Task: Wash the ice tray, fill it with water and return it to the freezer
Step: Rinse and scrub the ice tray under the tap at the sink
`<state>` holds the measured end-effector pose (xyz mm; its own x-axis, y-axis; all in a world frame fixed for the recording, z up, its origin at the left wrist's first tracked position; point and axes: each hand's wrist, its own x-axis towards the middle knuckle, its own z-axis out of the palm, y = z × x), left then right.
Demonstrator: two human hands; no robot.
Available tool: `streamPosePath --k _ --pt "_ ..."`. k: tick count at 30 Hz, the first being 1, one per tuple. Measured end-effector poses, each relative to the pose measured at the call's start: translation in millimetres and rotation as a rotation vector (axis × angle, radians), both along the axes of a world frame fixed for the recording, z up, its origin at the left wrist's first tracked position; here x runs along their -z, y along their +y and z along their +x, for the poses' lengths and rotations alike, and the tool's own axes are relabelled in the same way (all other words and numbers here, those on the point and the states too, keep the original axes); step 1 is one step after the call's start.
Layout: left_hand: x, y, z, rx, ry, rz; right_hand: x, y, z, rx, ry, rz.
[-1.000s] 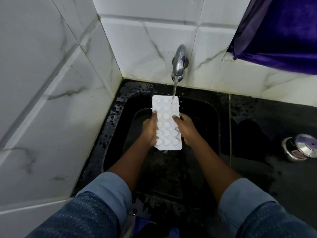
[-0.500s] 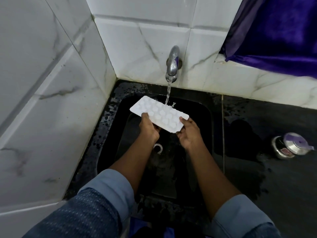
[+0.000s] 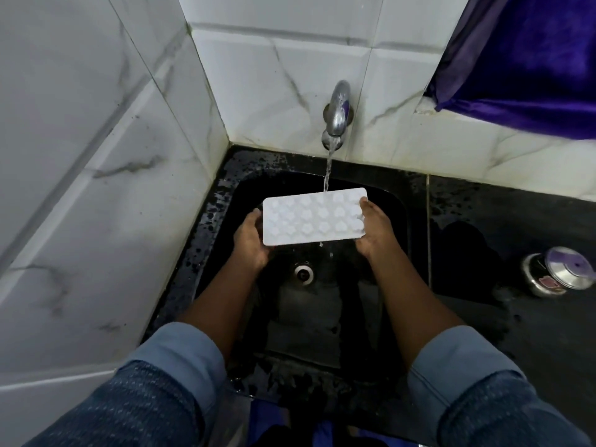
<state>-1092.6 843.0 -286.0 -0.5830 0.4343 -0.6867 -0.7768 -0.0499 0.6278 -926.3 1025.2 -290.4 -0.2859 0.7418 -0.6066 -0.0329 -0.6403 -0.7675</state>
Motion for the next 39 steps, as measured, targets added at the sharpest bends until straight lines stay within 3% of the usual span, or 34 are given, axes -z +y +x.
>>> streamPosePath --k 7,20,31,39 --pt "-9 12 -19 0.268 0.24 -0.168 -3 0 1 -0.087 -0.173 0.176" --pt "-38 58 12 0.337 0.248 -0.103 -17 47 43 0.026 -0.344 0.275" --pt "-36 29 -29 0.177 0.309 -0.184 -26 21 -6 -0.088 -0.26 0.211" --pt "-34 -7 -60 -0.057 0.377 -0.442 -14 -15 -50 -0.353 -0.237 0.185"
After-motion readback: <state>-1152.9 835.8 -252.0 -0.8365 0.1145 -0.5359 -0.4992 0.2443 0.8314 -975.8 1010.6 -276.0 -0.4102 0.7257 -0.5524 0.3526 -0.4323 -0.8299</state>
